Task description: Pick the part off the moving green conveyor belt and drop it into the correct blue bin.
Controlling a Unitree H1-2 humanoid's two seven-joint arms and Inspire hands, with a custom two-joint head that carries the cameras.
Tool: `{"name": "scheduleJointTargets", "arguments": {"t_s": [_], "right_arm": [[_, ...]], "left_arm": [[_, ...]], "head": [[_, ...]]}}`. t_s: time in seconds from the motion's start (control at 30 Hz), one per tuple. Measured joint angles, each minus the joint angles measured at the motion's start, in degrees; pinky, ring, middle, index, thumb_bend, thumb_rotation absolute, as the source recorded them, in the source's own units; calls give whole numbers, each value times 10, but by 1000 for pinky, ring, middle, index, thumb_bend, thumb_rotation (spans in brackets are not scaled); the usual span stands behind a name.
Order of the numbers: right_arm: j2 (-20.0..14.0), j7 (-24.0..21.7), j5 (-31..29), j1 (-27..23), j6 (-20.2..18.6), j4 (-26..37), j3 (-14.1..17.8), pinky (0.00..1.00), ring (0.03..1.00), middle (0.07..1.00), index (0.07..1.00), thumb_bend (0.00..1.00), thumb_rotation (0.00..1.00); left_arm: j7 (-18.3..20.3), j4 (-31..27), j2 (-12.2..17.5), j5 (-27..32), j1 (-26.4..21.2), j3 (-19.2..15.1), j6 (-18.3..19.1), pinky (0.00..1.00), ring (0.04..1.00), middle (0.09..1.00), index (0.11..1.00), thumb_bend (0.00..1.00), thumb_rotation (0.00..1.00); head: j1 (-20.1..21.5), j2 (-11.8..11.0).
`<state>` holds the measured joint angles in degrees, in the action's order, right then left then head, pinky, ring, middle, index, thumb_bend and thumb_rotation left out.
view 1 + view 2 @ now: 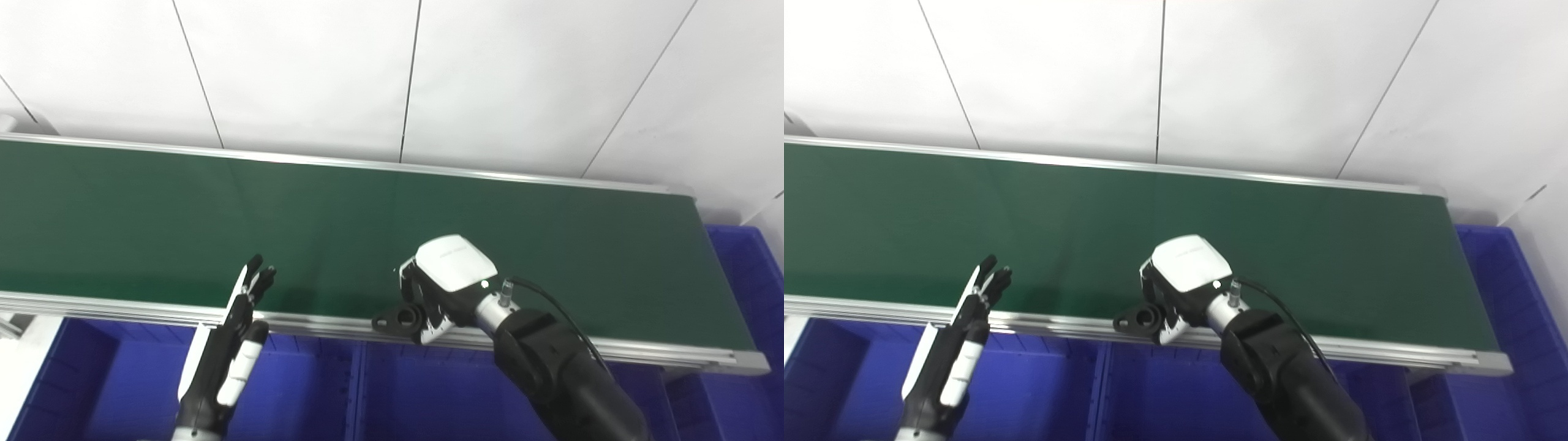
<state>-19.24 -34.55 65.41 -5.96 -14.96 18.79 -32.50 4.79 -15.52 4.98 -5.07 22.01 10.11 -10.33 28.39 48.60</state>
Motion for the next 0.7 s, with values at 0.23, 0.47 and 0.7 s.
{"name": "scheduleJointTargets", "arguments": {"t_s": [0.23, 0.47, 0.7], "right_arm": [[1, -30, 10, 48, 3, 24, -6, 123, 184, 272, 489, 516, 123], [1, -11, 15, 71, 25, 23, -10, 123, 182, 274, 488, 511, 124], [4, -14, 14, 73, 26, 10, -10, 126, 184, 273, 490, 510, 127]], "left_arm": [[4, -18, 0, 10, -2, -6, 22, 1000, 942, 929, 1000, 674, 948], [10, -20, 0, 8, -3, -6, 30, 1000, 944, 936, 1000, 679, 953], [10, -30, 0, 8, -5, -6, 38, 1000, 934, 933, 1000, 674, 950]], "head": [[-1, 9], [-3, 15], [-6, 15]]}}
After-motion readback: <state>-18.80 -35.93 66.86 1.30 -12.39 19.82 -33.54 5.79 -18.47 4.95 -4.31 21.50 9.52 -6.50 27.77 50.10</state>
